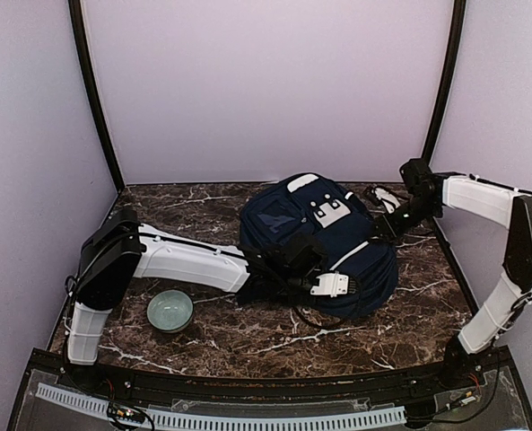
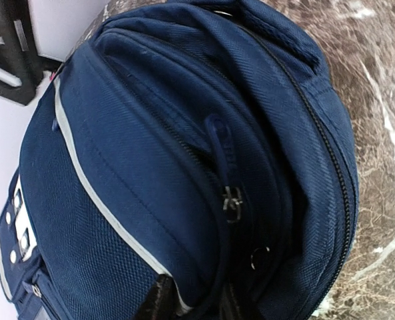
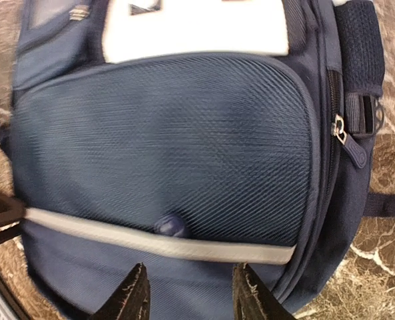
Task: Pack the student bag
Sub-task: Grab the second largest pocket of the student bag.
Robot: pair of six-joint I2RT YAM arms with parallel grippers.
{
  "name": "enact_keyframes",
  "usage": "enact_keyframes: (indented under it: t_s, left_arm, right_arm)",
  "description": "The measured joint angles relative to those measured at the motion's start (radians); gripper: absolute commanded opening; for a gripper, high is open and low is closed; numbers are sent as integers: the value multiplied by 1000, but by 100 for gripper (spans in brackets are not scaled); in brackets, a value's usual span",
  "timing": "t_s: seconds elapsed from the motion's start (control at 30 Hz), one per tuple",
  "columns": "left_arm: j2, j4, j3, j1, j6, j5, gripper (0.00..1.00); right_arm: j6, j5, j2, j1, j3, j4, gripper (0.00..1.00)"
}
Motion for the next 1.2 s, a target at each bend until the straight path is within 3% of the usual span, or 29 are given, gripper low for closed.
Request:
enact_keyframes:
  t_s: [0.27, 0.47, 0.63, 0.93, 1.2]
  left_arm:
    - [13, 68, 0, -3, 42, -23, 0]
    - [14, 126, -2, 13, -61, 40, 0]
    - [15, 201, -17, 34, -186, 112, 0]
    - [21, 326, -60, 53, -349, 181, 0]
    - [21, 345, -62, 55, -393, 193, 0]
  right_arm:
    - [-154, -130, -174, 0, -78, -60, 40]
    - [-343, -229, -241, 0, -182, -162, 37]
    - [-407, -268, -224, 9, -212, -184, 38]
    - [-373, -278, -212, 70, -272, -87, 44]
    - [-316, -269, -183, 124, -272, 0, 47]
